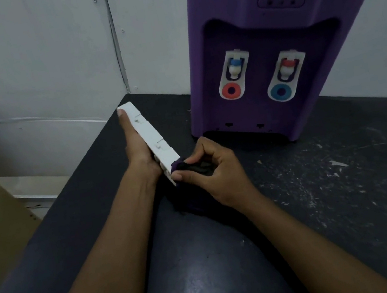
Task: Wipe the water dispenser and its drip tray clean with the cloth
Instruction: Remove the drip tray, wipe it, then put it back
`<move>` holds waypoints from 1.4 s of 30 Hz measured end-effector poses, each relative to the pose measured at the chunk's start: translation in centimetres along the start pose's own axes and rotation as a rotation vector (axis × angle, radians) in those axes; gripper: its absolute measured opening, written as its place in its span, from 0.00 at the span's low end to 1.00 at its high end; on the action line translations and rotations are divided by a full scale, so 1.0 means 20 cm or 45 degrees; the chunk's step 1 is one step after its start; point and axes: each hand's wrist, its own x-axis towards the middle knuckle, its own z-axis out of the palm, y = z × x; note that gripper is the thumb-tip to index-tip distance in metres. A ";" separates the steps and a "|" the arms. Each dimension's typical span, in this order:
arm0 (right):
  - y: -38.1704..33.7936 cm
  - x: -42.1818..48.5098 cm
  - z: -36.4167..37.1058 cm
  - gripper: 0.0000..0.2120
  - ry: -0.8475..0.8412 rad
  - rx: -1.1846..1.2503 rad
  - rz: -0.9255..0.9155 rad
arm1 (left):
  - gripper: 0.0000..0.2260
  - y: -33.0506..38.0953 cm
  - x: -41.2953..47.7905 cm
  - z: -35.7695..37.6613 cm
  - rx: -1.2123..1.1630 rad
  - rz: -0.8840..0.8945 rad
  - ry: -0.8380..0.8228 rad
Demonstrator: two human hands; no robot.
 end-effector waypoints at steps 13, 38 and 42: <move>0.06 -0.03 -0.03 0.12 -0.010 0.025 -0.122 | 0.32 -0.04 -0.02 0.05 0.035 -0.110 -0.089; 0.07 -0.01 -0.08 0.24 0.153 -0.246 -0.461 | 0.21 -0.12 -0.17 0.14 0.092 -0.365 -0.402; 0.05 -0.02 -0.08 0.20 0.207 -0.200 -0.446 | 0.17 -0.18 -0.19 0.14 0.151 -0.330 -0.412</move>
